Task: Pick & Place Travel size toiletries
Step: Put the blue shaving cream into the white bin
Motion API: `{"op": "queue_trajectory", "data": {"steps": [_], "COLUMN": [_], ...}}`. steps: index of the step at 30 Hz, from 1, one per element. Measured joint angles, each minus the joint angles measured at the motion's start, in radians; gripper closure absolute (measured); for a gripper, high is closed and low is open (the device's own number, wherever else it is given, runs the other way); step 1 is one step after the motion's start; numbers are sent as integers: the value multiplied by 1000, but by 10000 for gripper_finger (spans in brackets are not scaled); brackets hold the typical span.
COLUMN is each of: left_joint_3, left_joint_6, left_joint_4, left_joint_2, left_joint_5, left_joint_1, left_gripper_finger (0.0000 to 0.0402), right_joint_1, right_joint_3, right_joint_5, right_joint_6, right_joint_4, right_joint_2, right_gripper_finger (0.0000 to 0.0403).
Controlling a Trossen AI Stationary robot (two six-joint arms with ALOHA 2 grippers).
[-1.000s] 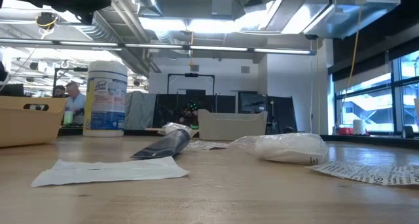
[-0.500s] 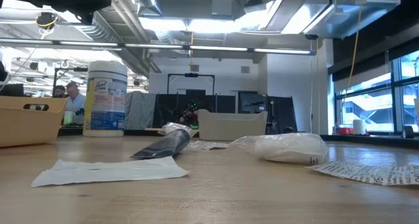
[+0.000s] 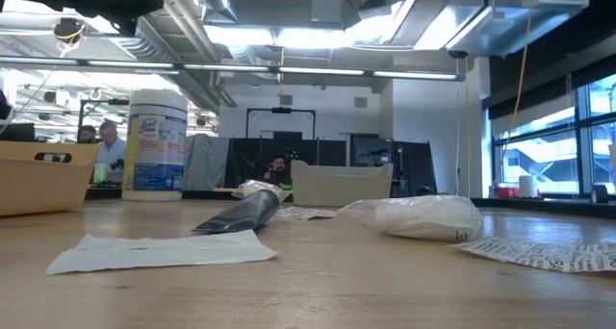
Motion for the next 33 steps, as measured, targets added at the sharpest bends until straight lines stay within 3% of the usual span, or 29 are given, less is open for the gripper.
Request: {"op": "queue_trajectory", "data": {"steps": [9, 14, 24, 33], "left_joint_3": [0, 0, 0, 0], "left_joint_6": [0, 0, 0, 0], "left_joint_4": [0, 0, 0, 0], "left_joint_2": [0, 0, 0, 0], "left_joint_5": [0, 0, 0, 0], "left_joint_1": [0, 0, 0, 0], "left_gripper_finger": [320, 320, 320, 320], "right_joint_1": [-102, -127, -127, -127], "right_joint_3": [-11, -91, -185, -229], "right_joint_5": [-7, -60, -110, -135], "right_joint_6": [-127, -179, -178, -156], "right_joint_4": [12, 132, 268, 284], "right_joint_2": [9, 9, 9, 8], "right_gripper_finger": [403, 403, 403, 401]}}
